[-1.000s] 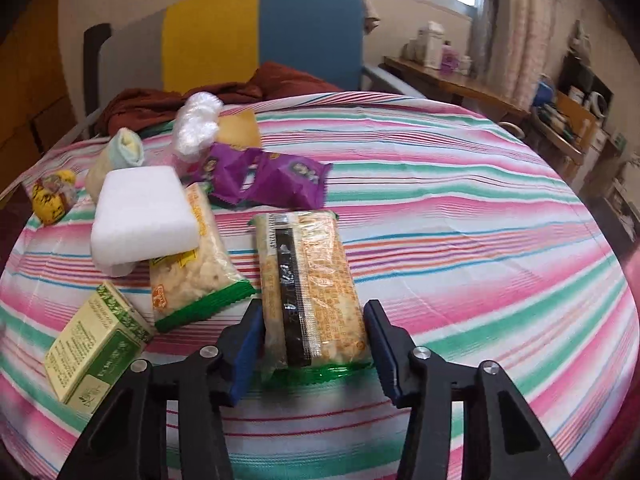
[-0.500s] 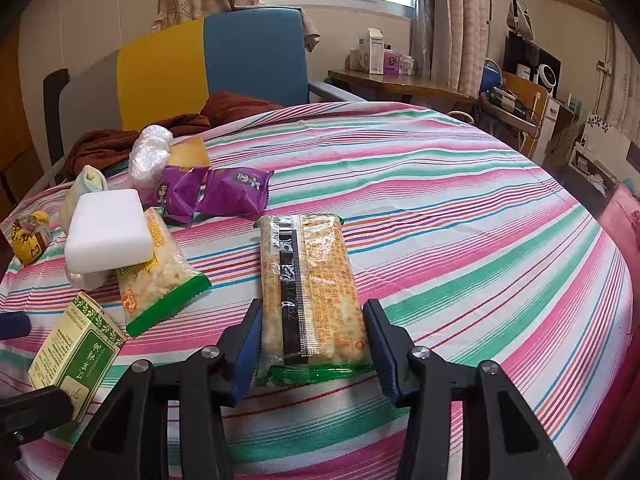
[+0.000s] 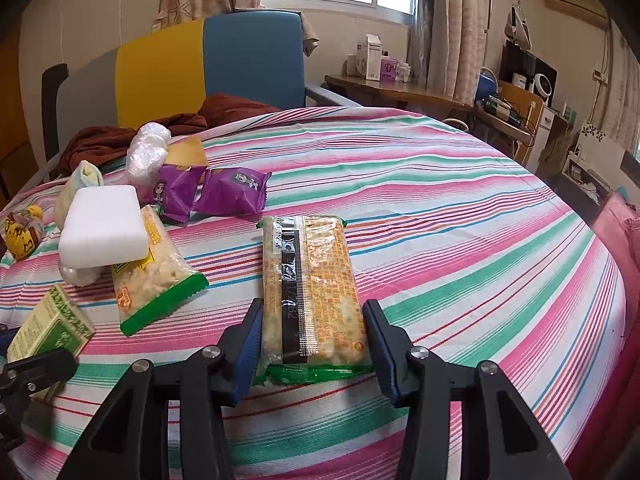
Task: Organize objects
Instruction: 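Grasp the green-yellow small box with the left gripper, then carry the cracker bag into the tray and open the right gripper while the left carries the box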
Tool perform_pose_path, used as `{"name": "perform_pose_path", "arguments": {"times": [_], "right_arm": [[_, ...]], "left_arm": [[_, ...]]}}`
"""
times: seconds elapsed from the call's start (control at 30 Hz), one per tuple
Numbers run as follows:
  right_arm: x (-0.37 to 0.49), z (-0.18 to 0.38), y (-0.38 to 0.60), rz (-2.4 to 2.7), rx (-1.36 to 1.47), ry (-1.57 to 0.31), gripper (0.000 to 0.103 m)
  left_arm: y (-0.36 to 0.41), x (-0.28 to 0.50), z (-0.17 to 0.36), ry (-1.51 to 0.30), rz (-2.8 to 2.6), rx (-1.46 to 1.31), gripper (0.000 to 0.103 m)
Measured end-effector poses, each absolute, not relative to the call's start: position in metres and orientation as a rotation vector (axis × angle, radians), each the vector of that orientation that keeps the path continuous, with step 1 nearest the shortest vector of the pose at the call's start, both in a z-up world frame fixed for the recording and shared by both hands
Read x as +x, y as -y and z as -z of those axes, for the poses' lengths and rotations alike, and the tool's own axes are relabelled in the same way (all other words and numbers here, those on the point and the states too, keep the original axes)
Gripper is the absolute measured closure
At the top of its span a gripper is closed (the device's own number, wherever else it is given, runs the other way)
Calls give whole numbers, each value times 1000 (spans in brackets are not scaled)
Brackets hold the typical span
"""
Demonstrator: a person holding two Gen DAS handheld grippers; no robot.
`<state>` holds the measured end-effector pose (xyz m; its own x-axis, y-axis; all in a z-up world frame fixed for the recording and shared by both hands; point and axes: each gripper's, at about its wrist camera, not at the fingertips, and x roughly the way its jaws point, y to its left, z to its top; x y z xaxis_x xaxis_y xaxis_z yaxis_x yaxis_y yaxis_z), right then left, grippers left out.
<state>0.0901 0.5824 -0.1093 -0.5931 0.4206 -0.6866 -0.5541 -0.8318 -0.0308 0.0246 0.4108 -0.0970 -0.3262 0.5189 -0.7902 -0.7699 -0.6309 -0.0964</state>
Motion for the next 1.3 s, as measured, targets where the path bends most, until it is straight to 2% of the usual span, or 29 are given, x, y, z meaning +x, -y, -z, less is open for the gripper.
{"name": "perform_pose_path", "arguments": {"times": [0.33, 0.53, 0.67, 1.3], "right_arm": [[95, 107, -575, -2357, -964, -204, 55], [111, 101, -566, -2317, -987, -327, 55], [117, 92, -546, -2326, -991, -303, 55], [109, 20, -432, -2602, -921, -245, 55]], "left_arm": [[-370, 43, 96, -403, -2043, -994, 73], [-339, 45, 87, -356, -2051, -1020, 73], [-321, 48, 78, -345, -2065, -1009, 73], [-202, 34, 35, -121, -2243, -975, 73]]}}
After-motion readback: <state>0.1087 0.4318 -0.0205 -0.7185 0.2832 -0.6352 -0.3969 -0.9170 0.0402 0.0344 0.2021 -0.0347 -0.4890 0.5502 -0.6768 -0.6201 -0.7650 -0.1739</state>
